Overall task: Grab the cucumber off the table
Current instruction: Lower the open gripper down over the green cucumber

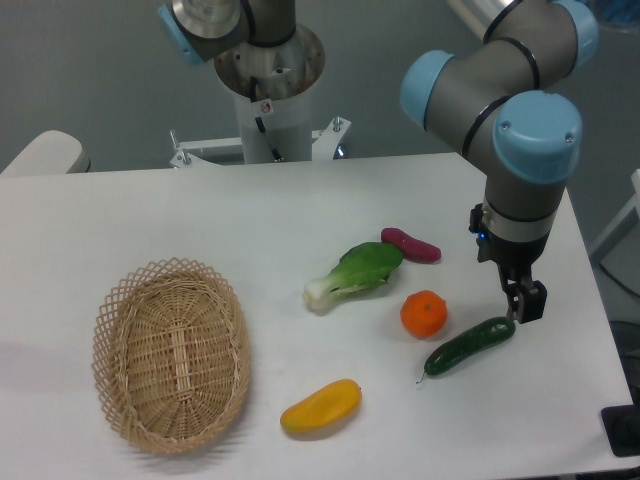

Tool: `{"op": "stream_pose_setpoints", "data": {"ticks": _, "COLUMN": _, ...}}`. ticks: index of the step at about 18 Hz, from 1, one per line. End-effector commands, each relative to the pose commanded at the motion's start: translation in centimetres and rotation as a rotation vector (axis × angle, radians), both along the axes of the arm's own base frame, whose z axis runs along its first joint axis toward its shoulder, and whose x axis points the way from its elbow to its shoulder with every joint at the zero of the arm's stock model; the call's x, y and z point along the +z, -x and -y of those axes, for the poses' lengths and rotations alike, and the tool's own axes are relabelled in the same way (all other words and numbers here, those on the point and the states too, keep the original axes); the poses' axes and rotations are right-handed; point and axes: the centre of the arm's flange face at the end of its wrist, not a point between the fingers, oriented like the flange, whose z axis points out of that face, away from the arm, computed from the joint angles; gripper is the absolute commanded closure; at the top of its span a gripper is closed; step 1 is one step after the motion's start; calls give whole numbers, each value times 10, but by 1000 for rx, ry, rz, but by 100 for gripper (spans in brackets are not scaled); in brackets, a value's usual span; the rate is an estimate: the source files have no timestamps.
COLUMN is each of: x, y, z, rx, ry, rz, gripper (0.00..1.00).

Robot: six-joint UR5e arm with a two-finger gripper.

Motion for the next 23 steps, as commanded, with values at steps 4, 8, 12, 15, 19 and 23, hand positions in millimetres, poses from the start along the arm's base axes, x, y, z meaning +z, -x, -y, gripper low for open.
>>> {"op": "stream_pose_setpoints", "data": {"ticks": 4, "x": -7, "y": 7, "z": -3, "rx": 13, "ry": -12, "rz": -8, "gripper": 0}}
{"op": "stream_pose_setpoints", "data": {"ticks": 8, "x": -18, "y": 11, "z": -6, "rx": 17, "ry": -18, "rz": -15, "gripper": 0}}
{"op": "stream_pose_setpoints", "data": {"ticks": 12, "x": -41, "y": 18, "z": -11, "rx": 54, "ry": -15, "rz": -2, "gripper": 0}}
{"op": "stream_pose_setpoints", "data": {"ticks": 15, "x": -60, "y": 23, "z": -16, "rx": 122, "ry": -25, "rz": 4, "gripper": 0}}
{"op": "stream_pose_setpoints", "data": {"ticks": 19, "x": -86, "y": 30, "z": -20, "rx": 167, "ry": -24, "rz": 11, "gripper": 0}}
{"op": "stream_pose_setpoints", "data": {"ticks": 23, "x": -122, "y": 37, "z": -21, "rx": 174, "ry": 0, "rz": 31, "gripper": 0}}
